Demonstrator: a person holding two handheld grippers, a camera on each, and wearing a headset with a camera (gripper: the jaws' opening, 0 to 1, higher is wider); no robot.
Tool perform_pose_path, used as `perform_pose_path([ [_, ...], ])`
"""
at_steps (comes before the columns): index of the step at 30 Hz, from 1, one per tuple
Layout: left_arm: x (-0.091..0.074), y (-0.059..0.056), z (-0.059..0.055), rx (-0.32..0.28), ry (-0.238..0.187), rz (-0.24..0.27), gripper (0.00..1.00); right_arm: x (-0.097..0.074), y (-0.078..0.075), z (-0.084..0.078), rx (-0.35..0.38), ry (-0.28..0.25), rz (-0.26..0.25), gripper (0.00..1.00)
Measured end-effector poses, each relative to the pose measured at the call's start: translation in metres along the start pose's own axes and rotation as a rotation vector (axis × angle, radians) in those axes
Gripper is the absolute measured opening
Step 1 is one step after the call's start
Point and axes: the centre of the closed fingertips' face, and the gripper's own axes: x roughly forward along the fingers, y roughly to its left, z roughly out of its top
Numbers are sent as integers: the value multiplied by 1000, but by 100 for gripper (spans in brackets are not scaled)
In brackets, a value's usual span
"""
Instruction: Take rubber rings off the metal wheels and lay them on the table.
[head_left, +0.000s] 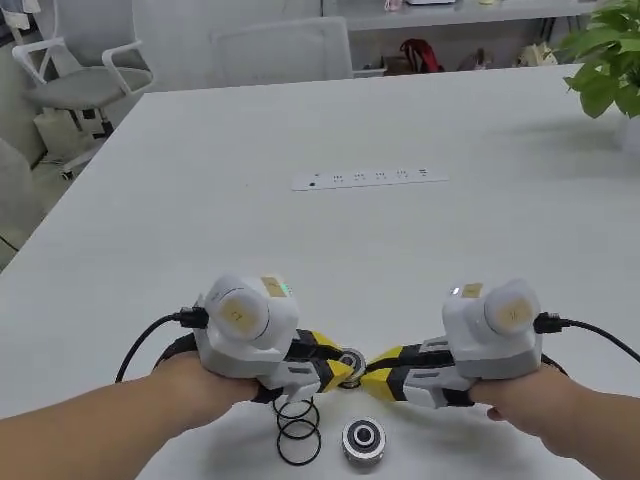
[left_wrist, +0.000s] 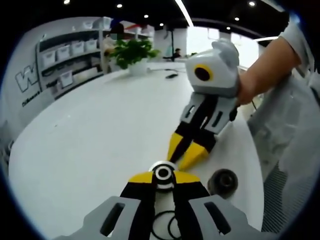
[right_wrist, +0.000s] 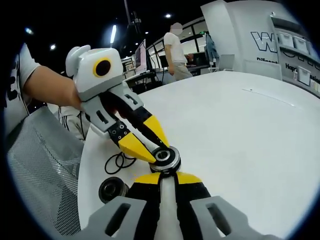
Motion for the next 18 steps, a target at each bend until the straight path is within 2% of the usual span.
perform_pose_path([
  [3,0,-1,0,13,5,1,14,0,0,0,10,1,-4,3],
  [10,0,0,-1,12,6,9,14,-1,-3,0,101,-9,-8,0],
  [12,0,0,-1,12,7,11,13,-2,-3,1,155,-24,-5,0],
  [17,0,0,-1,9,7,26,13,-5,-5,2,211,-39,2,0],
  [18,-1,0,-1,6,9,30,13,-7,-6,4,226,-56,1,0],
])
